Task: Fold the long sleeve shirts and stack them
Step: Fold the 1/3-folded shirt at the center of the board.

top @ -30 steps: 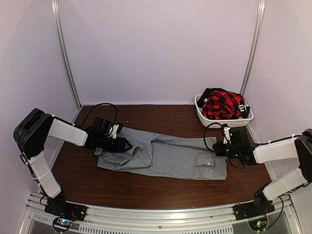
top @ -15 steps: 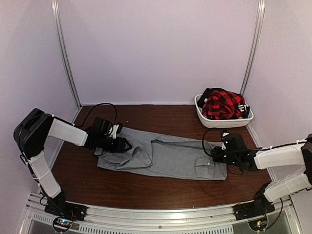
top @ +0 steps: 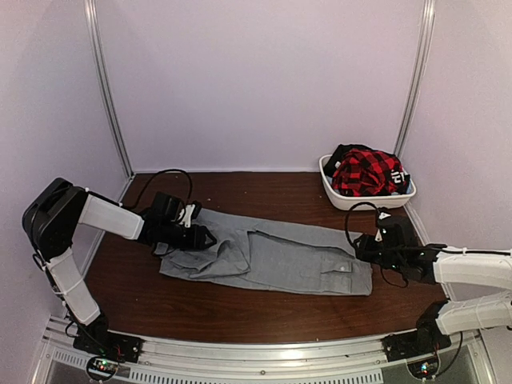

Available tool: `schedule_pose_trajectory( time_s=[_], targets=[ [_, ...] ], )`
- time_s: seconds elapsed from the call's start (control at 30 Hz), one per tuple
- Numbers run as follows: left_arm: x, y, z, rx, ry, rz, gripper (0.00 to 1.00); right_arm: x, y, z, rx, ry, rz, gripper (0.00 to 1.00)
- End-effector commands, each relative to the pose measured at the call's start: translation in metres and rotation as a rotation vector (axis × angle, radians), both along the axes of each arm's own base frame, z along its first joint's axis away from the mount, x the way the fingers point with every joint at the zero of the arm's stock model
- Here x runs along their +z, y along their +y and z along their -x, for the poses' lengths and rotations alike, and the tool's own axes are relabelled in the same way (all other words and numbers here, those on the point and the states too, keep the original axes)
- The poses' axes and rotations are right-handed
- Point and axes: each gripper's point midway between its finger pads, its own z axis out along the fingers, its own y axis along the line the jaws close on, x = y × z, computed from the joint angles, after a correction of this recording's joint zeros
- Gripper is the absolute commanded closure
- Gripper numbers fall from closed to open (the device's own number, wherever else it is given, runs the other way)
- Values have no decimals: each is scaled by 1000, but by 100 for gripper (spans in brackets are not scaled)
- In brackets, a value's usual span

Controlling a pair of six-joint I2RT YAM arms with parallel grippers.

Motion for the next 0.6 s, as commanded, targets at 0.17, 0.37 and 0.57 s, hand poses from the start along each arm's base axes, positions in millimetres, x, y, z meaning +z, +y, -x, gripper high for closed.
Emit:
schedule_pose_trajectory(
  time_s=[0.17, 0.37, 0.57],
  targets=[
    [8, -2, -1, -8, -21, 11, 39, -4, 17, -43, -23, 98, 128, 57],
    [10, 0, -2, -7, -32, -9, 39, -34, 38, -64, 55, 196, 200, 59],
    [6, 9, -2, 4, -36, -63, 39, -65, 30, -60, 99, 313, 290, 60]
  ],
)
